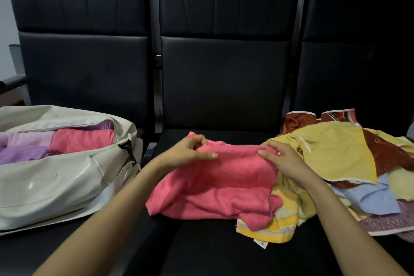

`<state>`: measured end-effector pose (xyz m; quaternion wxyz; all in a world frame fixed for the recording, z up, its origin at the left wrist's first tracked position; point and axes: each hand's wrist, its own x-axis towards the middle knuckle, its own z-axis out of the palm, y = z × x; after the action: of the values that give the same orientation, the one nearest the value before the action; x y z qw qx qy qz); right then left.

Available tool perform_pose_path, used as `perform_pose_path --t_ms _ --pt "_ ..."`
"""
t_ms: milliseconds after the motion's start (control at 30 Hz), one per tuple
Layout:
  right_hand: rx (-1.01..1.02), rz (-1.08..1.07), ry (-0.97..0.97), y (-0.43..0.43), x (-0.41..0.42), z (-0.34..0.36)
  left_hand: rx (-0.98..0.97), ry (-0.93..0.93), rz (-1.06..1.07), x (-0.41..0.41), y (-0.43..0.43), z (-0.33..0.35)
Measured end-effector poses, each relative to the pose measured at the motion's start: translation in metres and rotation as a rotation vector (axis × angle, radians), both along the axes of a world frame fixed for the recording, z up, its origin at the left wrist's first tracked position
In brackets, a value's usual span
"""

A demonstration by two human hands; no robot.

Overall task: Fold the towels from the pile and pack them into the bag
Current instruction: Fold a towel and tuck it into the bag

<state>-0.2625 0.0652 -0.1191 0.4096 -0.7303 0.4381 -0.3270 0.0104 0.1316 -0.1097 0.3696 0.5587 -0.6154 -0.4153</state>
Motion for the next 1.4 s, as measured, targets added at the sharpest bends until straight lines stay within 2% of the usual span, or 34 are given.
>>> perform_pose_path --t_ms 100,233,333,467,600,767,1000,1133,1233,1400 --pt "-0.033 -0.173 0.106 -0.028 -0.003 -0.006 0.118 -0.263 -0.059 0.030 -0.022 0.003" --pt "0.013 -0.191 0.312 -0.065 0.001 -0.020 0.172 -0.283 0.045 0.064 -0.060 0.003" --pt "0.013 -0.234 0.460 -0.088 0.013 -0.029 0.147 -0.535 0.113 0.079 -0.091 -0.002" --pt "0.041 -0.160 0.624 -0.106 0.030 -0.042 0.052 -0.632 0.219 0.083 -0.128 -0.023" --pt "0.031 -0.121 0.627 -0.113 0.037 -0.058 -0.025 -0.709 0.231 0.079 -0.149 -0.047" --pt "-0.146 0.011 0.666 -0.119 0.033 -0.072 -0.040 -0.652 0.122 0.079 -0.156 -0.069" --pt "-0.021 0.193 0.763 -0.132 0.036 -0.056 -0.108 -0.891 -0.097 0.080 -0.160 -0.074" --pt "-0.011 0.209 0.689 -0.129 0.042 -0.049 -0.113 -0.892 -0.131 0.077 -0.155 -0.066" --pt "-0.031 0.178 0.644 -0.121 0.035 -0.048 -0.112 -0.830 -0.078 0.086 -0.140 -0.057" --pt "-0.145 0.096 0.520 -0.101 0.013 -0.018 -0.123 -0.816 -0.029 0.103 -0.101 -0.019"
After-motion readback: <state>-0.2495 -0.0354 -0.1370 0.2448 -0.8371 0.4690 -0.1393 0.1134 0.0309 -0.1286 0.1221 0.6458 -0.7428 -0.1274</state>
